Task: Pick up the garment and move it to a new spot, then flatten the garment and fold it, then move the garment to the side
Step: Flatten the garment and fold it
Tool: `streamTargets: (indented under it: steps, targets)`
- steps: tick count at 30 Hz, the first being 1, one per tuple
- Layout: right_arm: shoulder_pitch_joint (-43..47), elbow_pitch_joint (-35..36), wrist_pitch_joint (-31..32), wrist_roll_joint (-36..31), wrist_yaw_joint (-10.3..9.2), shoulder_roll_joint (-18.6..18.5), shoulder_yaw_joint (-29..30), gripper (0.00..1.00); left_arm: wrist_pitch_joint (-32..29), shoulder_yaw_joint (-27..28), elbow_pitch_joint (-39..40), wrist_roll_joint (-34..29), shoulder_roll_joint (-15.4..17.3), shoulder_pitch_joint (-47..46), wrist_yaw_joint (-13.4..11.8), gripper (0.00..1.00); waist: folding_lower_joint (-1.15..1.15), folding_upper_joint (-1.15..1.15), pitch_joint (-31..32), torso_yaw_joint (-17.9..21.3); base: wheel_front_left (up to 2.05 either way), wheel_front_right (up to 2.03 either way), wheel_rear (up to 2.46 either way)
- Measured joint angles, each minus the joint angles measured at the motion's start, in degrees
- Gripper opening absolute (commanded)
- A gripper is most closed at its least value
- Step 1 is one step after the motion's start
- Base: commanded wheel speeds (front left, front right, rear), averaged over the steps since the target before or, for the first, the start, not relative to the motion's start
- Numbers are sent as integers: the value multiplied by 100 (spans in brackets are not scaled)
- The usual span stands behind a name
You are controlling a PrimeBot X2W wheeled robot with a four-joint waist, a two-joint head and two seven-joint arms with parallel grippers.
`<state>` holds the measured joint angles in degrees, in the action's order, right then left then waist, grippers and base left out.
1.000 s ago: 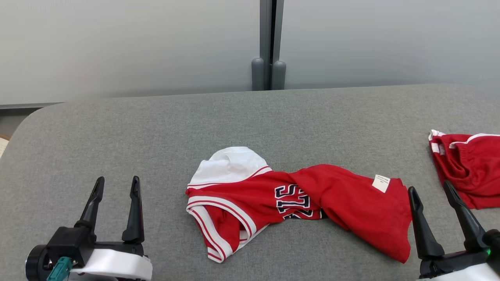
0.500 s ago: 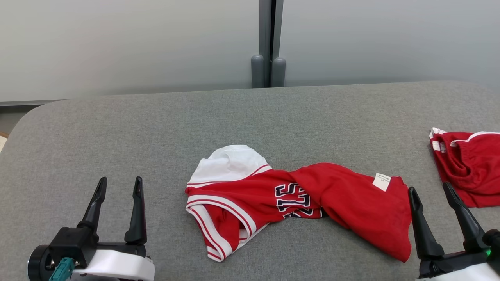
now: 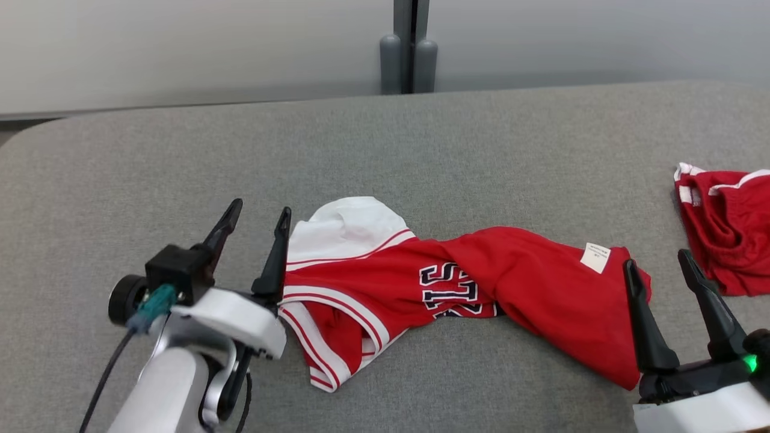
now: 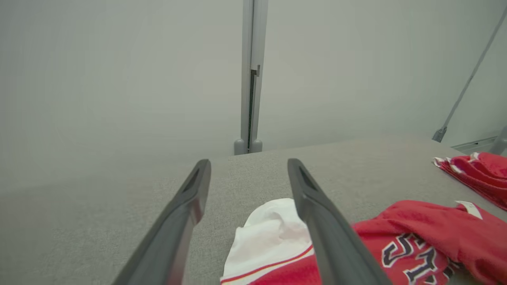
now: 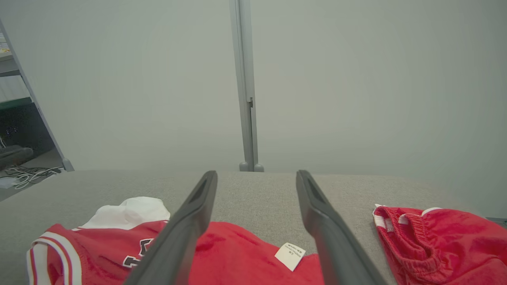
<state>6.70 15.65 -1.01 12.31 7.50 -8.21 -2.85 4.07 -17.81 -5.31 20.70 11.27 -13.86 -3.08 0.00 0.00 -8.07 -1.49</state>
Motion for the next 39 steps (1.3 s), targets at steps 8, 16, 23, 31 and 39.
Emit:
streamTargets:
  steps: [8,16,23,31,39]
  targets:
    - [-319,-210,-112,16,0,30,-134,100,-650,-197,-2472,396,-212,-1499,668,100,0,0,-641,278,0,0,0]
    - [-495,-463,-253,79,0,40,-93,100,-1463,-341,-4095,673,-287,-2405,929,86,0,0,-884,497,0,0,0]
    - [-511,-803,-183,203,0,-9,247,100,-1199,-469,-4470,787,-290,-2727,1012,0,0,0,-893,508,0,0,0]
    - [-444,-1751,-8,511,-1,-327,617,100,-839,-688,-4495,814,-343,-2860,1046,0,0,0,-996,387,0,0,0]
    - [-1205,-2842,-55,953,1,-515,73,100,-598,-900,-4521,859,-434,-3000,1051,0,0,0,-1219,163,0,0,0]
